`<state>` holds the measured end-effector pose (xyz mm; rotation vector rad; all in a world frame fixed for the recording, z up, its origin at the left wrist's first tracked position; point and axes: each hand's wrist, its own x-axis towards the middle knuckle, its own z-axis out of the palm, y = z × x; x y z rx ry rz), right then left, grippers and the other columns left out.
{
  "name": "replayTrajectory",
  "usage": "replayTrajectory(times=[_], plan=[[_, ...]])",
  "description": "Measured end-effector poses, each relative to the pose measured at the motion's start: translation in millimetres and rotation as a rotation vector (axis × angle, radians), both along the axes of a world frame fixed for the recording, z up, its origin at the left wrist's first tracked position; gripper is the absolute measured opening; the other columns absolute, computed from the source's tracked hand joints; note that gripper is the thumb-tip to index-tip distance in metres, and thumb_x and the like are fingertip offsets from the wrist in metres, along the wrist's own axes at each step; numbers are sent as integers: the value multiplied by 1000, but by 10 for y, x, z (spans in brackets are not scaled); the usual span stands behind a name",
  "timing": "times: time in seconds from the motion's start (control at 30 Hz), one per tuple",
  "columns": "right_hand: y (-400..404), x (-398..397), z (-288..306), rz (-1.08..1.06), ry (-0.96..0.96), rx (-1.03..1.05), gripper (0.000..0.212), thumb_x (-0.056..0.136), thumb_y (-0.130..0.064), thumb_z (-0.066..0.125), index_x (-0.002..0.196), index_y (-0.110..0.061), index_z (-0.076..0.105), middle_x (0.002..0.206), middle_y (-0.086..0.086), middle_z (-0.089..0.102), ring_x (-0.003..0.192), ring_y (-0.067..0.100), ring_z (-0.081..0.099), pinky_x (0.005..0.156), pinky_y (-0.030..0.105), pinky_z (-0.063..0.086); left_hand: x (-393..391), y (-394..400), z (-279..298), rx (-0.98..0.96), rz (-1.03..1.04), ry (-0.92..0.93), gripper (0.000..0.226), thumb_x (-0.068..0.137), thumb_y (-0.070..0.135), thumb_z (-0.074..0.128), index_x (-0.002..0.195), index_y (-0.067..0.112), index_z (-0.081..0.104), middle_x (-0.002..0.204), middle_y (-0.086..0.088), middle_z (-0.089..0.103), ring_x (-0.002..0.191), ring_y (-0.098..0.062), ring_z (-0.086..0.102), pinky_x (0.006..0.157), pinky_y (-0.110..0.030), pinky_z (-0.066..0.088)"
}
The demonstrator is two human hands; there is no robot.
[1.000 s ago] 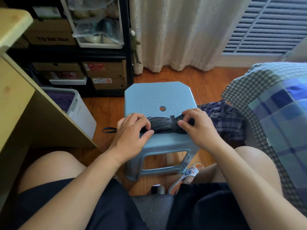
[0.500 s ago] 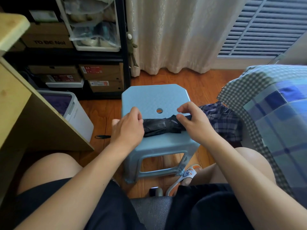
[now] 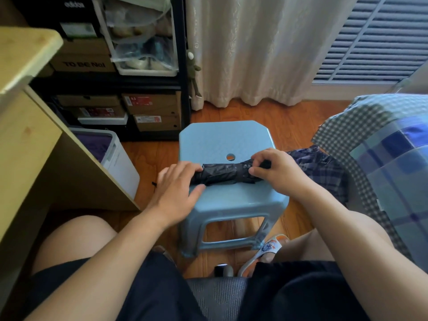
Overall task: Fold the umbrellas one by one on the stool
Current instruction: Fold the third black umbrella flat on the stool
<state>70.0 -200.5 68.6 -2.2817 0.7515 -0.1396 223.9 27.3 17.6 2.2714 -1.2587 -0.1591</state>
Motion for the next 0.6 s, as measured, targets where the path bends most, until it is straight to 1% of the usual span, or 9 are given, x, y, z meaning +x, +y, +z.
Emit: replayTrajectory(times=[0.07, 0.17, 0.2, 0.27, 0.33, 0.37, 0.43, 0.5, 0.6], plan=[[7, 23, 46, -49, 19, 84, 15, 94, -19, 74, 83, -9, 70, 108, 11, 72, 105, 29, 65, 83, 37, 47, 19, -59, 99, 12, 13, 49, 28, 99, 24, 62, 126, 25, 58, 124, 8, 59, 120, -18, 51, 101, -34, 29], [-36, 47, 80, -188, 89, 243, 17, 95, -27, 73, 89, -10, 73, 101, 11, 74, 101, 31, 68, 84, 41, 56, 102, -86, 231, 74, -17, 163, 23, 105, 25, 53, 126, 24, 61, 117, 11, 59, 114, -15, 49, 95, -30, 31], [-41, 57, 79, -205, 130, 254, 19, 94, -29, 73, 89, -11, 73, 99, 12, 74, 99, 31, 68, 84, 41, 56, 102, -66, 237, 89, -29, 155, 22, 105, 25, 51, 125, 23, 62, 115, 10, 59, 112, -14, 47, 95, -31, 33], [-16, 84, 70, -213, 183, 230, 20, 93, -30, 74, 87, -11, 73, 96, 11, 74, 96, 29, 68, 82, 39, 55, 46, -46, 213, 64, -42, 98, 24, 104, 25, 50, 124, 20, 63, 118, 6, 57, 114, -14, 45, 101, -36, 39], [5, 111, 68, -214, 180, 198, 20, 92, -29, 75, 88, -10, 73, 94, 10, 74, 93, 26, 68, 78, 36, 54, -35, -100, 231, -23, -5, 136, 25, 103, 28, 51, 126, 23, 61, 122, 8, 52, 116, -8, 44, 98, -30, 40], [5, 115, 62, -215, 172, 191, 19, 92, -29, 76, 88, -11, 73, 93, 9, 74, 90, 25, 68, 76, 35, 53, -45, -153, 234, -49, 17, 164, 22, 103, 31, 53, 121, 26, 63, 119, 11, 53, 113, -7, 46, 95, -29, 40], [11, 97, 54, -213, 158, 197, 19, 94, -30, 74, 87, -12, 72, 90, 6, 72, 84, 21, 64, 69, 32, 50, -33, -265, 253, -16, 62, 195, 9, 100, 37, 57, 100, 32, 65, 106, 14, 59, 104, -11, 54, 91, -36, 46], [23, 81, 21, -209, 150, 198, 20, 97, -29, 71, 88, -10, 70, 89, 5, 69, 80, 18, 60, 66, 30, 47, -2, -334, 256, 38, 116, 268, 13, 97, 37, 62, 85, 32, 61, 94, 15, 63, 95, -15, 59, 90, -43, 51], [48, 109, -29, -266, 149, 198, 23, 100, -25, 65, 88, -6, 68, 90, 7, 66, 78, 17, 57, 62, 30, 44, -4, -432, 263, 103, 220, 339, 19, 98, 37, 62, 81, 30, 57, 87, 14, 63, 91, -19, 61, 93, -46, 51]])
